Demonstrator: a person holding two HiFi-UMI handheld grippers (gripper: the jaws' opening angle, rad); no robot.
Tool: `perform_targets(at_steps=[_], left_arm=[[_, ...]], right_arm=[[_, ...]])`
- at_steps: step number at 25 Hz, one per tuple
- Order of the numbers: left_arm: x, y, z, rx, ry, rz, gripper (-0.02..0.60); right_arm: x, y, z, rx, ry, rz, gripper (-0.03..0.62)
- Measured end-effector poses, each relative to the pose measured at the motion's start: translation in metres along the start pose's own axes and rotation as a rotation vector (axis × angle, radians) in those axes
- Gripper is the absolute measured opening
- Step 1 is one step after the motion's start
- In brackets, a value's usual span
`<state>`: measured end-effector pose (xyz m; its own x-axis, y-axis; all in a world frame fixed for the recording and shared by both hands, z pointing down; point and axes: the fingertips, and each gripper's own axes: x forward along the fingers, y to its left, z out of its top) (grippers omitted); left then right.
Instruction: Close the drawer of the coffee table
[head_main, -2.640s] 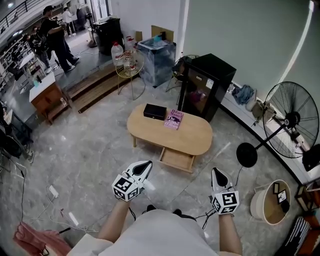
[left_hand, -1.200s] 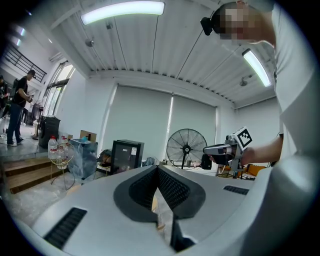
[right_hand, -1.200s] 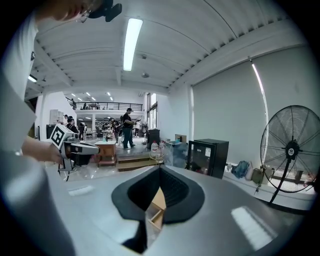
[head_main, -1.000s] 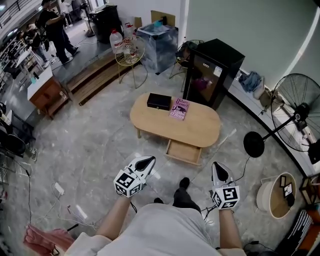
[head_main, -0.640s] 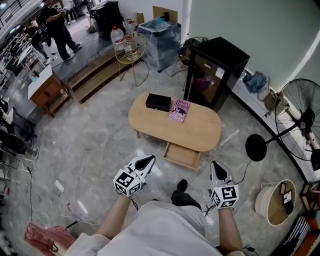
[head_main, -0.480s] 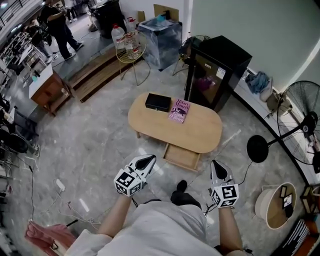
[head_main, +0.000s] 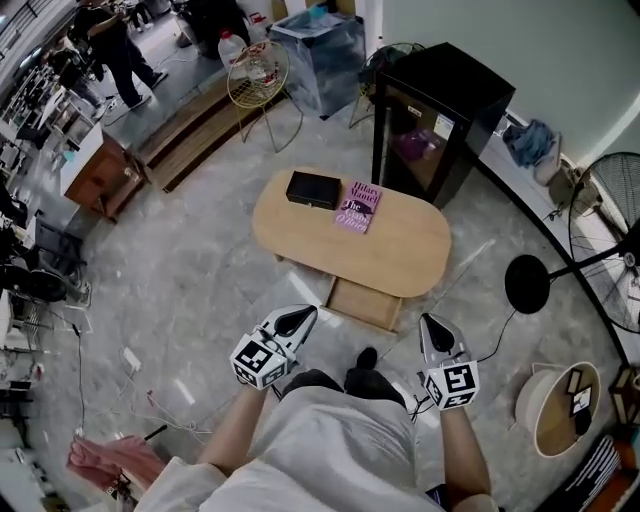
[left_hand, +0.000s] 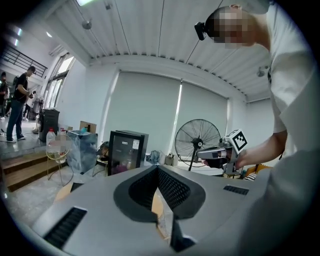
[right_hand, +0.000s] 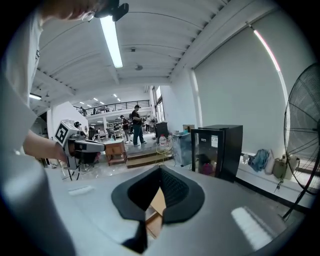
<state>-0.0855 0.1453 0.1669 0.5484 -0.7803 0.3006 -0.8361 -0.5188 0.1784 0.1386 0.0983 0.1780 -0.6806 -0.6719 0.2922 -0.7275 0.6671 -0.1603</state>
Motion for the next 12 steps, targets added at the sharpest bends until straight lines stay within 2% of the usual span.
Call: perform_targets(at_steps=[4,12], left_arm=[[0.021,0.005,-0.009,-0.018,0.024,-0.004,0.008],[0.048,0.024,-0.032,-0.047,0.07,-0.041,0.008]], right_arm=[[0.006,-0.013,-0.012,0.023,0.018,0.009,0.009],[0.022,-0.024,-0.041,0.052,0.071,-0.027,0.009]])
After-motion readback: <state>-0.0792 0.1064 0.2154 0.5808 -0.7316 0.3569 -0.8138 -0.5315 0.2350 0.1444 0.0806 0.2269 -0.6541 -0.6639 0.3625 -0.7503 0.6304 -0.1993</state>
